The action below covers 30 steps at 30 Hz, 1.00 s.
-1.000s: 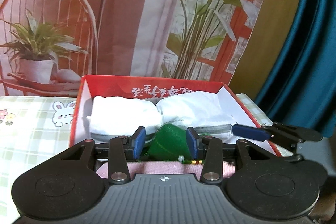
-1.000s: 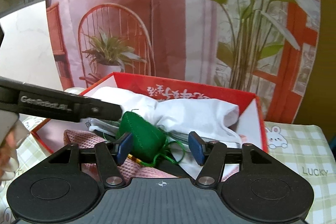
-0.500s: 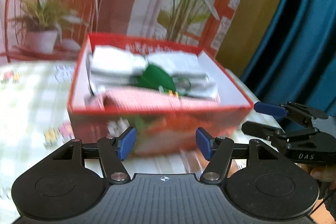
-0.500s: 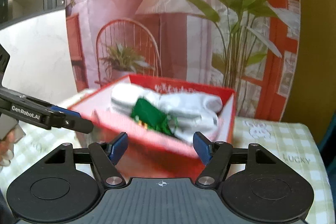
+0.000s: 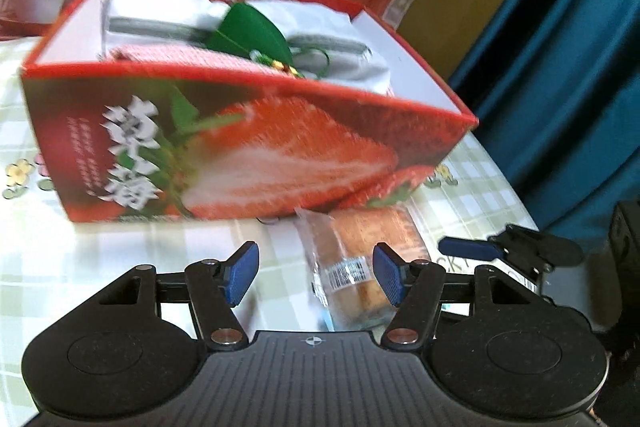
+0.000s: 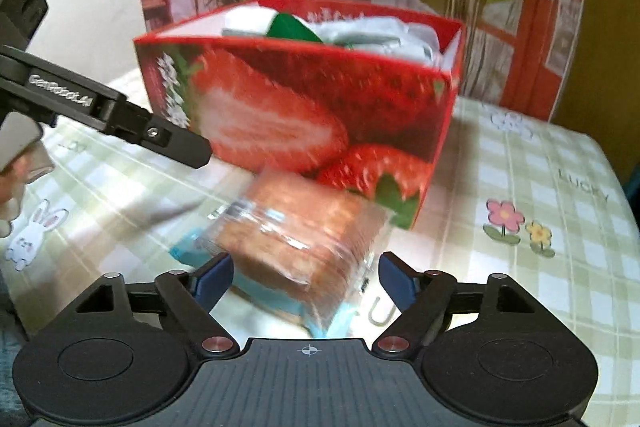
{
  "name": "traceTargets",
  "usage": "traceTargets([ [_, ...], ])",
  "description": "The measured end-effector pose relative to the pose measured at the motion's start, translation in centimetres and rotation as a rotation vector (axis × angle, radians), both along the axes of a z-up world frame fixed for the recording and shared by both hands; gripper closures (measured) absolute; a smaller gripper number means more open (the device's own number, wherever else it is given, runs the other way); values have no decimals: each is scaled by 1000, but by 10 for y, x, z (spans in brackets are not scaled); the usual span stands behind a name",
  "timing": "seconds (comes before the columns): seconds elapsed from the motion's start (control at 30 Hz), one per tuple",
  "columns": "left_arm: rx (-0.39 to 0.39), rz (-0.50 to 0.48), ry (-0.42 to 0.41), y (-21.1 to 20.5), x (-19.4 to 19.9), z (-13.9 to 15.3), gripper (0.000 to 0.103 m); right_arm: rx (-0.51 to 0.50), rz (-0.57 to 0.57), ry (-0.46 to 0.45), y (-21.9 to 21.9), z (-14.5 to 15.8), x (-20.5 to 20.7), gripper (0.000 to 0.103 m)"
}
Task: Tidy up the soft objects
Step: 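Lower both tools to the clear-wrapped bread packet and grasp it, then lift the bread packet with both tools into the box and open them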
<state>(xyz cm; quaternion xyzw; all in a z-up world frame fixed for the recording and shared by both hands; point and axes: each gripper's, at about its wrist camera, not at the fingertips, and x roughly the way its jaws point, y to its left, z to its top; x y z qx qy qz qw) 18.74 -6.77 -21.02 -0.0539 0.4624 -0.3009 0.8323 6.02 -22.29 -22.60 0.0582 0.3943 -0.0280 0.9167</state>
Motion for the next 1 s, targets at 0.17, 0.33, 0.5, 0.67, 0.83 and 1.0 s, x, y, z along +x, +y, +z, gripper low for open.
traceTargets([
  [0.17, -17, -4, 40, -2, 0, -12, 38, 34, 39, 12, -2, -12, 8, 22],
  [0.33, -21, 2, 68, 4, -1, -23, 39, 59, 84, -1, 4, -13, 13, 29],
  [0.5, -52, 46, 87, 21, -1, -31, 47, 63, 137, -1, 16, -13, 24, 33],
  [0.67, -80, 71, 95, 32, -2, -34, 53, 74, 135, -6, 19, -12, 30, 30],
  [0.83, -86, 76, 93, 33, -1, -35, 53, 86, 116, 2, 14, -16, 34, 27],
  [1.0, -89, 80, 95, 34, -3, -35, 55, 104, 144, -7, 20, -17, 39, 33],
])
